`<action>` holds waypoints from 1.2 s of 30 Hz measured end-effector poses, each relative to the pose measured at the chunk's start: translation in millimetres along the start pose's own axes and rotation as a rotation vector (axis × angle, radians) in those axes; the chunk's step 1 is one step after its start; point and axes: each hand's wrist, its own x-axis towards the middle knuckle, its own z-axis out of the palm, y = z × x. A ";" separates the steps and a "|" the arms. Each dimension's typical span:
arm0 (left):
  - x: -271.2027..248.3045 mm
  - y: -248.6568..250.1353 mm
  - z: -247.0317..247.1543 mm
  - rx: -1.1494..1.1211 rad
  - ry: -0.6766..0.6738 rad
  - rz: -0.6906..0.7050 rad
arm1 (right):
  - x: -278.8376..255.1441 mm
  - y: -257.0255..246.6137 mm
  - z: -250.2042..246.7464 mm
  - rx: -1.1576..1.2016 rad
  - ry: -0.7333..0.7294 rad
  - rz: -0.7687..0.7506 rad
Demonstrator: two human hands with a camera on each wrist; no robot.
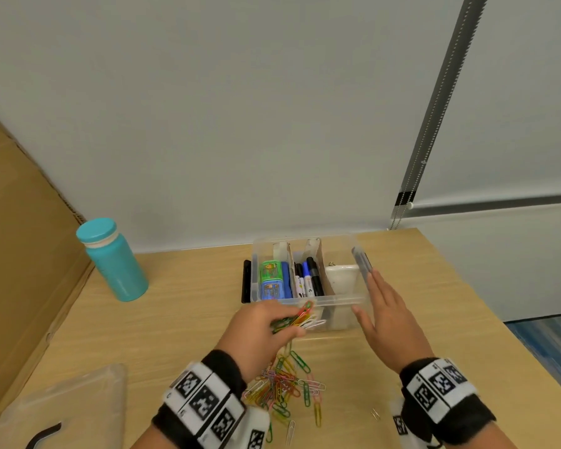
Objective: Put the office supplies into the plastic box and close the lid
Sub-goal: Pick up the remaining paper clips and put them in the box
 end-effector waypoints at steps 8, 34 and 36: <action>98.4 58.4 23.5 -0.075 0.156 0.072 | -1.7 3.5 10.3 0.030 0.055 -0.047; 36.8 0.7 -4.2 0.172 0.187 0.228 | -17.8 -8.3 7.6 -0.155 0.018 0.070; 20.4 -21.3 -7.3 0.180 0.212 0.208 | -30.7 -18.6 7.5 -0.150 0.078 0.104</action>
